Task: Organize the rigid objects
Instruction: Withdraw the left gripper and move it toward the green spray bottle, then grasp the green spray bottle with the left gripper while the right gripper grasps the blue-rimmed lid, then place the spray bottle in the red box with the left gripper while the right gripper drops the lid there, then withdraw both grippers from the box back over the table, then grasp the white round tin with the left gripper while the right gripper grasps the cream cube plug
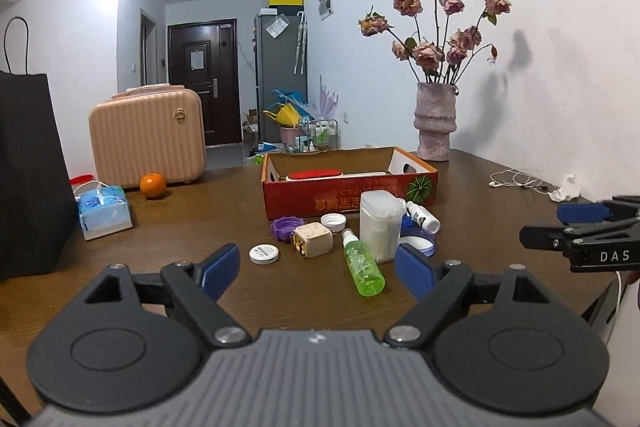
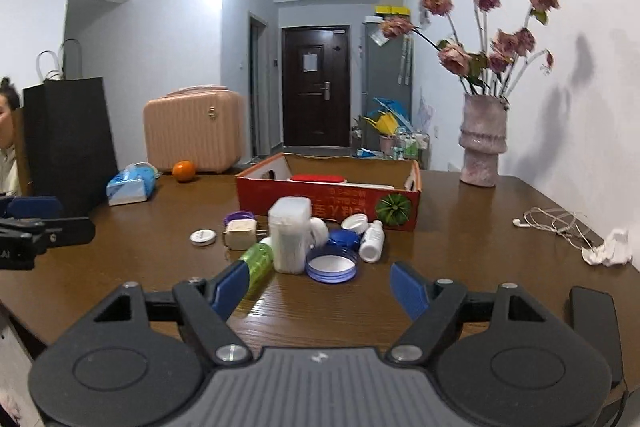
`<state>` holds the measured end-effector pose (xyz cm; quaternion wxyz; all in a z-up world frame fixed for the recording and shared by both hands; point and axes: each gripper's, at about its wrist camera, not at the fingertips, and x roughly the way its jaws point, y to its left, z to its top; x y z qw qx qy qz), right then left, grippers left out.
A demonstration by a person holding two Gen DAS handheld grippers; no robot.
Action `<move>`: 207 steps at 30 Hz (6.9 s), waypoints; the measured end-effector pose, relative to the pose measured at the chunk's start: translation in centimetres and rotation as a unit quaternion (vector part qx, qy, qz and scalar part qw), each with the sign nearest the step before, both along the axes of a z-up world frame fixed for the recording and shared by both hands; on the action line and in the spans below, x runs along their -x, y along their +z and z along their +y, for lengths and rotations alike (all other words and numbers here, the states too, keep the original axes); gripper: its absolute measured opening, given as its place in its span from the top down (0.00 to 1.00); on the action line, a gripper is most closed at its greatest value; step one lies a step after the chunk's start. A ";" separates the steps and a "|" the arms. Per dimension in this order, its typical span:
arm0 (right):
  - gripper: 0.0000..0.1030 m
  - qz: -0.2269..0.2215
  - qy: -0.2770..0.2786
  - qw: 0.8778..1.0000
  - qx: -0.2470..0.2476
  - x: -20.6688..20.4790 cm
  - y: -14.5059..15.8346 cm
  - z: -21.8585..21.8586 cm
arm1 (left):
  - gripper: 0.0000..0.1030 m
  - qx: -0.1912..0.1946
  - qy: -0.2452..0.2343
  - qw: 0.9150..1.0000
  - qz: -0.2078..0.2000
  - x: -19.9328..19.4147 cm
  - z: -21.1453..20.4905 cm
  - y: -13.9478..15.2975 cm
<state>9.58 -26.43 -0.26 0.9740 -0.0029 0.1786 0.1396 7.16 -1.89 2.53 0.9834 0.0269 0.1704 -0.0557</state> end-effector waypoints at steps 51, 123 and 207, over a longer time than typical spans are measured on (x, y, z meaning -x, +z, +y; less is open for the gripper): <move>0.38 0.143 0.038 0.989 0.022 -20.1 -7.8 2.2 | 0.70 0.019 0.005 0.995 0.101 -16.4 -2.1 -4.7; 0.37 0.173 -0.022 0.977 0.120 -48.2 -4.0 3.3 | 0.66 -0.010 0.010 0.990 0.140 -48.1 1.6 -4.5; 0.46 0.075 0.097 0.988 0.092 -20.8 -5.4 17.2 | 0.45 -0.018 -0.042 0.984 0.173 -26.2 7.5 -9.6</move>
